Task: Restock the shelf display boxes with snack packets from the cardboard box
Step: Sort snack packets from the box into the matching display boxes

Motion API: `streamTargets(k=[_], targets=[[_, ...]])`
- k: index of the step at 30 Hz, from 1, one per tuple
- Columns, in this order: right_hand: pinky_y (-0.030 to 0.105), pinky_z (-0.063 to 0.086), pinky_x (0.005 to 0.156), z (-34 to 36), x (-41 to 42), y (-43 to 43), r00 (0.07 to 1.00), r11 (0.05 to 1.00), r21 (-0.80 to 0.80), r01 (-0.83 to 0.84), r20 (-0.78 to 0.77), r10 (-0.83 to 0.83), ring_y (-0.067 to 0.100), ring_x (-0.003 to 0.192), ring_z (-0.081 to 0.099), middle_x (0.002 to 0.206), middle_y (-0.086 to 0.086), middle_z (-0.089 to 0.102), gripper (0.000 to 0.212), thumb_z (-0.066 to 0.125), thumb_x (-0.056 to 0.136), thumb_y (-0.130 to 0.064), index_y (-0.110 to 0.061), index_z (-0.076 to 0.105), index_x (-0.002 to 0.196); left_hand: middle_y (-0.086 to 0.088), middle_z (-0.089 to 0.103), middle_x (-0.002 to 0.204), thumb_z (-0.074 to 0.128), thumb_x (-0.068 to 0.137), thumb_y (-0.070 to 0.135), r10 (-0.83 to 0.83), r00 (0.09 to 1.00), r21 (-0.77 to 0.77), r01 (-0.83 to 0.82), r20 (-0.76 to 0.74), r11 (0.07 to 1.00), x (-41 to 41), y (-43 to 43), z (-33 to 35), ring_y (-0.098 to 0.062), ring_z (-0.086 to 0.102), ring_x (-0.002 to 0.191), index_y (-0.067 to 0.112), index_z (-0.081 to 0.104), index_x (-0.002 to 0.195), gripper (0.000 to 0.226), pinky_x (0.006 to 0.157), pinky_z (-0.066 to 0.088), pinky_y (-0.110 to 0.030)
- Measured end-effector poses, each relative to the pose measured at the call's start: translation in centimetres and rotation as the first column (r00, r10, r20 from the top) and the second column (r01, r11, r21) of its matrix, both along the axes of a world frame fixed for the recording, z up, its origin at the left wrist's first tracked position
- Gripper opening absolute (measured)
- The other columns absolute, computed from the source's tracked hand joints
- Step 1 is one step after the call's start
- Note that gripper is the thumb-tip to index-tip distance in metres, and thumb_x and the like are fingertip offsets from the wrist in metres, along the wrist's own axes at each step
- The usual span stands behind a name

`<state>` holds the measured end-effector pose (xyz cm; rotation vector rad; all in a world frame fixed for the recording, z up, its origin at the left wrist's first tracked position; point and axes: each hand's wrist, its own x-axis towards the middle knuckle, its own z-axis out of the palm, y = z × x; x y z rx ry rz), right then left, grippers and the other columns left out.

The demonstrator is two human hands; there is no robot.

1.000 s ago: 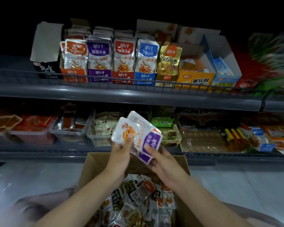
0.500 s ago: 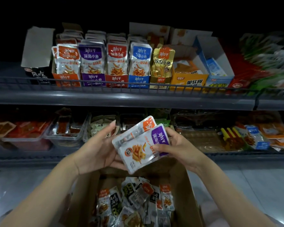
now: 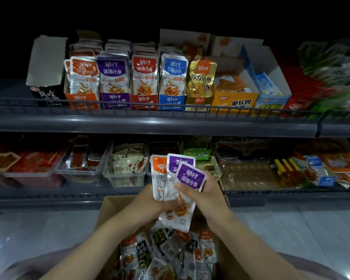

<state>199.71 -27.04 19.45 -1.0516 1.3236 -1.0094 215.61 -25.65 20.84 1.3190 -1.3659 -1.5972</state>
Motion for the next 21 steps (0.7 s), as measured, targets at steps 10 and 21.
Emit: streamTargets(k=[10,21], targets=[[0.044,0.051,0.093,0.5,-0.7,-0.6,0.946,0.986,0.156,-0.064,0.323,0.011,0.026,0.101,0.068,0.109,0.013,0.071,0.04,0.072,0.071,-0.023,-0.012,0.066,0.108,0.018,0.073,0.092,0.061,0.089,0.028,0.096,0.995,-0.011,-0.096,-0.013,0.995,0.6,-1.0,0.1,0.002,0.068,0.085,0.034,0.065,0.097,0.01,0.071,0.051,-0.013],[0.047,0.046,0.097,1.2,-1.2,-1.3,0.915,0.952,0.254,-0.172,0.398,0.059,0.03,0.107,0.065,0.116,0.016,0.068,0.043,0.074,0.076,-0.028,-0.011,0.063,0.114,-0.001,0.074,0.101,0.058,0.092,0.023,0.171,0.979,0.117,-0.158,-0.11,0.981,3.1,-2.7,0.6,-0.013,0.069,0.086,0.019,0.066,0.101,0.013,0.072,0.052,-0.024]])
